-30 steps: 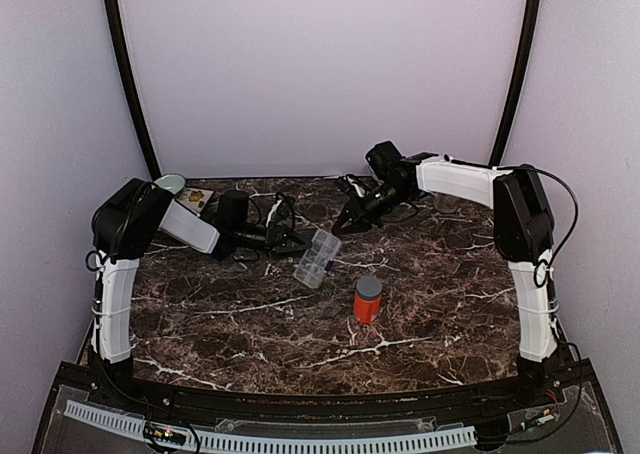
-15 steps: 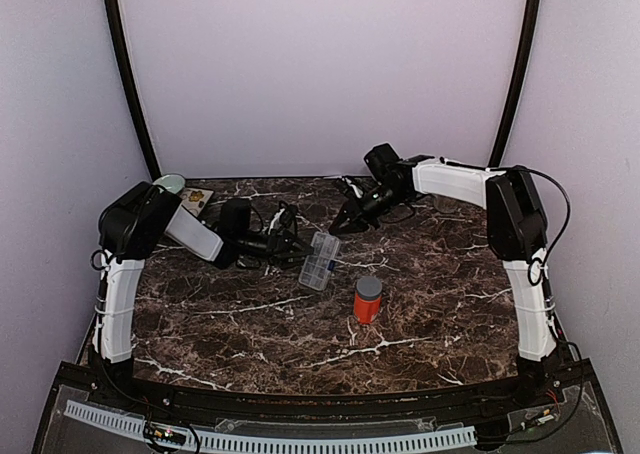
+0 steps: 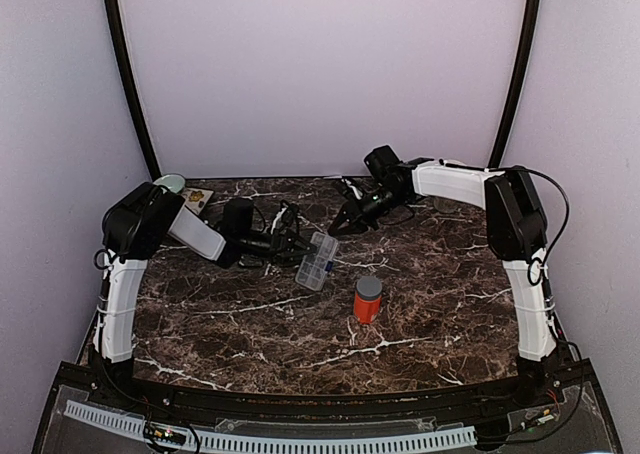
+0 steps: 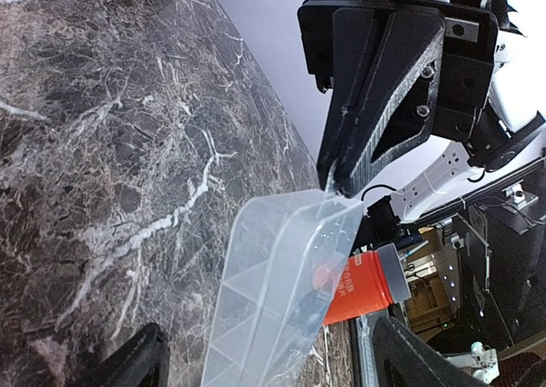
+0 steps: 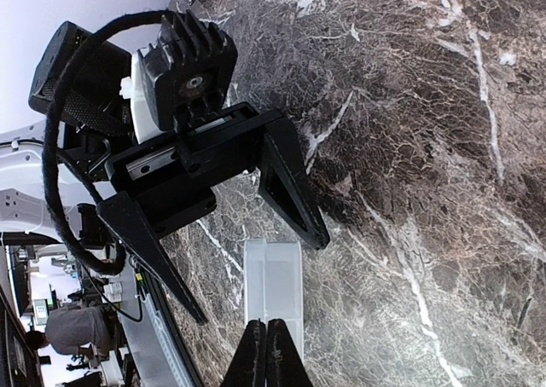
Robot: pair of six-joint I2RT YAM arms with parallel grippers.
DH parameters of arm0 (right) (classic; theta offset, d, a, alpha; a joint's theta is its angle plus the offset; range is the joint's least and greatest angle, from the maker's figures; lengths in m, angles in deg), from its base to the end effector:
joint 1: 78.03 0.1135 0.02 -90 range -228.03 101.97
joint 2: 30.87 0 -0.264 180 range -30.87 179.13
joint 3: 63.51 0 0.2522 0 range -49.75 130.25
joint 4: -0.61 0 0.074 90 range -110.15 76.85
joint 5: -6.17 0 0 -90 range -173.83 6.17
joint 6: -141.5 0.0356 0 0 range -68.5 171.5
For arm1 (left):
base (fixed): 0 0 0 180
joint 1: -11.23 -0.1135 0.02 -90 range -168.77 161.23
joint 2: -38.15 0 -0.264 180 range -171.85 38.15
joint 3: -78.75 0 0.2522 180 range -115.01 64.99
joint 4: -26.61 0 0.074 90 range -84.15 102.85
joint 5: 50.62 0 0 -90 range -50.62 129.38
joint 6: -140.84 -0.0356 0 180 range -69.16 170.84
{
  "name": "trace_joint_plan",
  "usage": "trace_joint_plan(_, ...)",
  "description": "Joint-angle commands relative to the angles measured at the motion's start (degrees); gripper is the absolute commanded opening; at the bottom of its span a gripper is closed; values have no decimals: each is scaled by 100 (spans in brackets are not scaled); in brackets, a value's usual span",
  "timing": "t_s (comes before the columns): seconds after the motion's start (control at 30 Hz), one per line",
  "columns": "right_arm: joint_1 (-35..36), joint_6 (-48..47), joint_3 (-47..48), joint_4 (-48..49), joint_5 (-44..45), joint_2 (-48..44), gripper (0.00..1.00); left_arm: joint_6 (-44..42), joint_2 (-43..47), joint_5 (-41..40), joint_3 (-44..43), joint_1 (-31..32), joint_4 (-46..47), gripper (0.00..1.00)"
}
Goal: Sort the pills into containers
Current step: Pass from the right arm to the left
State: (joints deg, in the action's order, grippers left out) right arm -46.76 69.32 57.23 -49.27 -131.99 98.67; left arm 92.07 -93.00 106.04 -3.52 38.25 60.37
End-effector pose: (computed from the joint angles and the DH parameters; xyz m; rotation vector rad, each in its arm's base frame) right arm 0.4034 0.2760 0.1950 -0.6423 2.6021 1.3908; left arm 0.3812 -0.2311 0.0993 0.7064 1.9816 -1.8300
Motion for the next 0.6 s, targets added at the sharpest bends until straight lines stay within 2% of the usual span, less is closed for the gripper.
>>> trace_joint_plan(0.0,-37,-11,73,260,-190,-52,0,128,-112,204,-105,100,281,85)
trace_joint_plan(0.23,-48,30,262,307,-205,60,0,403,-177,254,-3,145,714,79)
trace_joint_plan(0.57,-53,132,357,294,-114,104,0,1228,-266,461,15,145,1600,38)
